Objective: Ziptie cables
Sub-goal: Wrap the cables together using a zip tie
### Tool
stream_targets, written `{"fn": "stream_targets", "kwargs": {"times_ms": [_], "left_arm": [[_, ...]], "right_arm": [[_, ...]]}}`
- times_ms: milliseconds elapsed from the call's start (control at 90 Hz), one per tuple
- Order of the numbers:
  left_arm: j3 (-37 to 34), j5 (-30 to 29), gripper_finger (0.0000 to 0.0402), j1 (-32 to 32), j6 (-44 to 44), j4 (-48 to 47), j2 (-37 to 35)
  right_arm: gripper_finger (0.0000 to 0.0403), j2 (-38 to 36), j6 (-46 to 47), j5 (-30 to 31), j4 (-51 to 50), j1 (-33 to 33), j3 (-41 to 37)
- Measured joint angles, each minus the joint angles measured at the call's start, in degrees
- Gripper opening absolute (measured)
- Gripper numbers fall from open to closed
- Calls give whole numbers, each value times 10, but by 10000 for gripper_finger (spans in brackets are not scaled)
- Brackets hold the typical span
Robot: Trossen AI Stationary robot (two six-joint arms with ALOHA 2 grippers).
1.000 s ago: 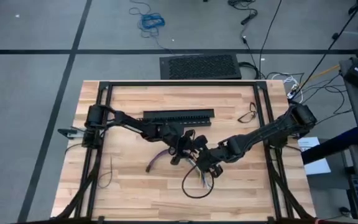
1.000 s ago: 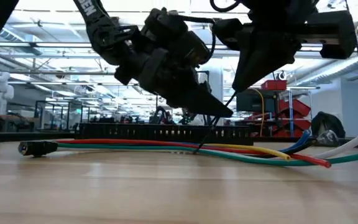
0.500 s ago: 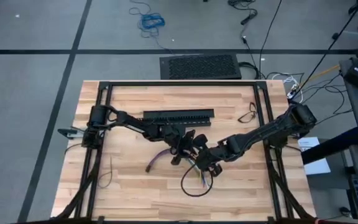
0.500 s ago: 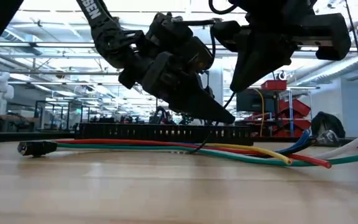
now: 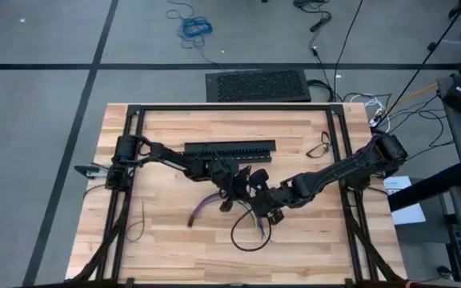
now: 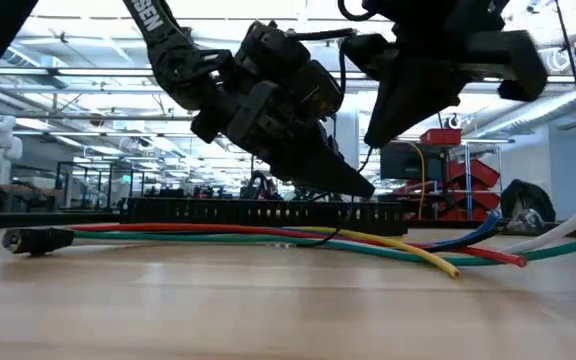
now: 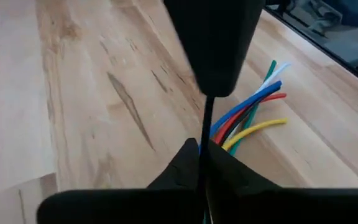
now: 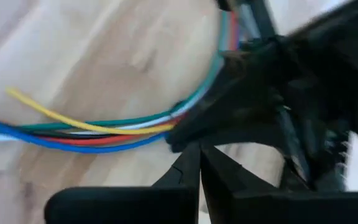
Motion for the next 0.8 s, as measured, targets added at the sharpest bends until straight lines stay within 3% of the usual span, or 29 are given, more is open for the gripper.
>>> {"fn": "stream_targets", "kwargs": {"times_ms": [400, 522, 800], "left_arm": [[2, 11, 7, 0, -1, 26, -4], [-1, 20, 7, -4, -2, 6, 3], [-1, 19, 7, -7, -2, 13, 4]], "right_arm": [[0, -55, 76, 148, -4, 1, -1], [1, -71, 100, 218, -13, -2, 1], [0, -77, 149, 220, -62, 4, 1]]}}
